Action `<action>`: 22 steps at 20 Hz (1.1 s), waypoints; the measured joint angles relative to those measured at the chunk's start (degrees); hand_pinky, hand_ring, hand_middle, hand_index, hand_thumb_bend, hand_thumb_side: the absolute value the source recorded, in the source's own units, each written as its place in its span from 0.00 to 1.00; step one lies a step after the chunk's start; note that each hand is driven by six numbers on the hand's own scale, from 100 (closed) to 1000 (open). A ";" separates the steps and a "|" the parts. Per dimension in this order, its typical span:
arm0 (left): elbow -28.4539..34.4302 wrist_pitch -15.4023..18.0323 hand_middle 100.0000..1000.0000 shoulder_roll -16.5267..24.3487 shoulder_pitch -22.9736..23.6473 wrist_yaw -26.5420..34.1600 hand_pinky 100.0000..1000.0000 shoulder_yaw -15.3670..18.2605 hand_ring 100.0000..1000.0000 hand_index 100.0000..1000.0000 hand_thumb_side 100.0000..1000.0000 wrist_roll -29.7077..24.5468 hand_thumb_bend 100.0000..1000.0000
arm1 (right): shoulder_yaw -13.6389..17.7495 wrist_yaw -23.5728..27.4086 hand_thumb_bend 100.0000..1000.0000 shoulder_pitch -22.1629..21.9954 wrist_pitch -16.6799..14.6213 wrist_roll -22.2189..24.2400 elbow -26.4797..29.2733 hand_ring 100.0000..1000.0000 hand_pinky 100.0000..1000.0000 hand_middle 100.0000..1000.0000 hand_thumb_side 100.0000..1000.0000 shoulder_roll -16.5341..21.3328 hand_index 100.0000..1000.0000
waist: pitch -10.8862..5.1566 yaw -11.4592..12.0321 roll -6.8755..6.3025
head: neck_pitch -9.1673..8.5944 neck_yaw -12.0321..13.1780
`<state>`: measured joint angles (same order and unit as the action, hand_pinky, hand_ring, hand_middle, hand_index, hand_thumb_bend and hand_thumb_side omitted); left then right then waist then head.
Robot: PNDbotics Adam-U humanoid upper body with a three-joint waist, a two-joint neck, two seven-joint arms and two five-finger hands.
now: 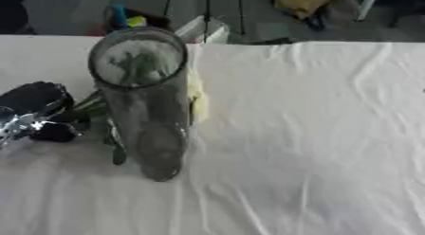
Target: Arrange flowers into the vase.
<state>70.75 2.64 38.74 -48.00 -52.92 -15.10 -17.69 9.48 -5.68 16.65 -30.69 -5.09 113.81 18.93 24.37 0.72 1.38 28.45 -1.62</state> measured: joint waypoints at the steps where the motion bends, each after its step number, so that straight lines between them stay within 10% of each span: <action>1: 0.00 -0.32 0.00 0.00 0.02 0.12 0.00 0.00 0.00 0.09 0.56 0.68 0.00 | 0.00 0.00 0.00 0.00 0.01 0.01 0.00 0.46 0.61 0.43 1.00 0.00 0.62 | 0.00 0.00 0.00 | 0.00 0.00; 22: 5.39 -10.99 0.00 0.10 -0.48 11.40 0.00 0.03 0.00 0.06 0.65 13.41 0.00 | 0.02 0.83 0.00 -0.52 0.00 0.00 0.00 0.47 0.61 0.44 1.00 0.00 0.62 | -0.08 0.08 0.00 | 1.29 -0.35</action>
<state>76.15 -8.35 38.84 -48.48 -41.52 -15.07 -4.28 9.50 -4.85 16.14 -30.69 -5.09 113.81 18.94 24.28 0.79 1.38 29.74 -1.98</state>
